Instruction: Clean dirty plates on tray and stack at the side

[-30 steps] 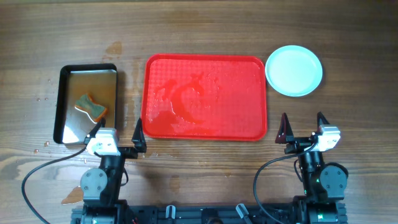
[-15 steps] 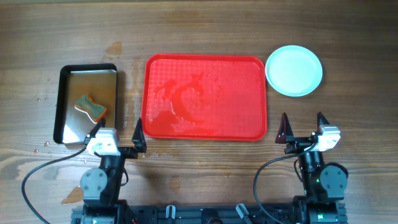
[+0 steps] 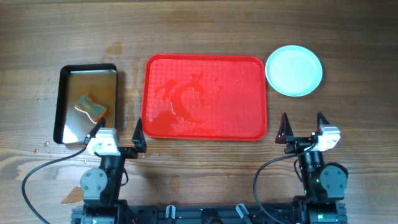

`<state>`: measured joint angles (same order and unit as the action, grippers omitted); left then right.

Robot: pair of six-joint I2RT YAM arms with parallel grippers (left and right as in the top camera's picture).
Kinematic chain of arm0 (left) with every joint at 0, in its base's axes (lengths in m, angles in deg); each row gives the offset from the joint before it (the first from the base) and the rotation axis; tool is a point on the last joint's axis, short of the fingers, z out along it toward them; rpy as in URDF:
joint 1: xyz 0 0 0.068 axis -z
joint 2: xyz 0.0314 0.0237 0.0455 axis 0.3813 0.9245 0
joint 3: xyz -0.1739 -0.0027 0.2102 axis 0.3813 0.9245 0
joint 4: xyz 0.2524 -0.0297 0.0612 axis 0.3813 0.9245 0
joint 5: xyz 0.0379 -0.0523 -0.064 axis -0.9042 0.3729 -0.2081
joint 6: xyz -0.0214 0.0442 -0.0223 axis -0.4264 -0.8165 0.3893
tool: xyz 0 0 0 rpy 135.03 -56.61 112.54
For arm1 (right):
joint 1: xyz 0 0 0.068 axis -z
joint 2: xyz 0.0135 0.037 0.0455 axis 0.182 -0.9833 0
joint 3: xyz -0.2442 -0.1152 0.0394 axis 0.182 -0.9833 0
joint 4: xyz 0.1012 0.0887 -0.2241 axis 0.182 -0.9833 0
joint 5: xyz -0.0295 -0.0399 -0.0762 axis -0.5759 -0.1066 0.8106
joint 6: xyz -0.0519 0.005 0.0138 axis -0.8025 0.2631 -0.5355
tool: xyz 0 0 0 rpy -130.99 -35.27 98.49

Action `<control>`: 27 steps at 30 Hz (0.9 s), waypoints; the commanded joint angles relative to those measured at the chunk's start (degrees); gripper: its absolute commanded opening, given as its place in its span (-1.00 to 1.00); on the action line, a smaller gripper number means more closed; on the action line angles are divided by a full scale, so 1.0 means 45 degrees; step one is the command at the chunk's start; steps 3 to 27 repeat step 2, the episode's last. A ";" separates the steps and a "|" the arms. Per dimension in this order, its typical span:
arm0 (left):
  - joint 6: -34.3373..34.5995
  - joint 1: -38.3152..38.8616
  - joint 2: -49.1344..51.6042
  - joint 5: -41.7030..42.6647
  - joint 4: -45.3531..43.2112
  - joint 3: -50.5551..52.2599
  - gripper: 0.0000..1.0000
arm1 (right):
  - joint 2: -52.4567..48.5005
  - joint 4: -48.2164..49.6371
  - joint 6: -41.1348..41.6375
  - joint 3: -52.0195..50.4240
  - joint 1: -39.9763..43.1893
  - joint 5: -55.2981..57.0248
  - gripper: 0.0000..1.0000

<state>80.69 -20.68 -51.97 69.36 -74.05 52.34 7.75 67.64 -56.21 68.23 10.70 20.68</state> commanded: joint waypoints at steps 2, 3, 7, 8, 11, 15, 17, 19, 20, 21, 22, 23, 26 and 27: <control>-0.0199 -0.0083 -0.0092 -0.0219 0.0029 0.0087 1.00 | 0.0141 0.0029 -0.0199 -0.0015 0.0068 -0.0102 0.99; -0.0199 -0.0083 -0.0092 -0.0219 0.0029 0.0087 1.00 | 0.0141 0.0029 -0.0199 -0.0015 0.0068 -0.0102 0.99; -0.0199 -0.0083 -0.0092 -0.0219 0.0029 0.0087 1.00 | 0.0141 0.0029 -0.0199 -0.0015 0.0068 -0.0102 0.99; -0.0199 -0.0083 -0.0092 -0.0219 0.0029 0.0087 1.00 | 0.0141 0.0029 -0.0199 -0.0015 0.0068 -0.0102 0.99; -0.0199 -0.0083 -0.0092 -0.0219 0.0029 0.0087 1.00 | 0.0141 0.0029 -0.0199 -0.0015 0.0068 -0.0102 0.99; -0.0199 -0.0083 -0.0092 -0.0219 0.0029 0.0087 1.00 | 0.0141 0.0029 -0.0199 -0.0015 0.0068 -0.0102 0.99; -0.0199 -0.0083 -0.0092 -0.0219 0.0029 0.0087 1.00 | 0.0141 0.0029 -0.0199 -0.0015 0.0068 -0.0102 0.99; -0.0199 -0.0083 -0.0092 -0.0219 0.0029 0.0087 1.00 | 0.0141 0.0029 -0.0199 -0.0015 0.0068 -0.0102 0.99; -0.0199 -0.0083 -0.0092 -0.0219 0.0029 0.0087 1.00 | 0.0141 0.0029 -0.0199 -0.0015 0.0068 -0.0102 0.99; -0.0199 -0.0083 -0.0092 -0.0219 0.0029 0.0087 1.00 | 0.0141 0.0029 -0.0199 -0.0015 0.0068 -0.0102 0.99; -0.0199 -0.0083 -0.0092 -0.0219 0.0029 0.0087 1.00 | 0.0141 0.0029 -0.0199 -0.0015 0.0068 -0.0102 0.99; -0.0199 -0.0083 -0.0092 -0.0219 0.0029 0.0087 1.00 | 0.0141 0.0029 -0.0199 -0.0015 0.0068 -0.0102 0.99; -0.0199 -0.0083 -0.0092 -0.0219 0.0029 0.0087 1.00 | 0.0141 0.0029 -0.0199 -0.0015 0.0068 -0.0102 0.99; -0.0199 -0.0083 -0.0092 -0.0219 0.0029 0.0087 1.00 | 0.0141 0.0029 -0.0199 -0.0015 0.0068 -0.0102 0.99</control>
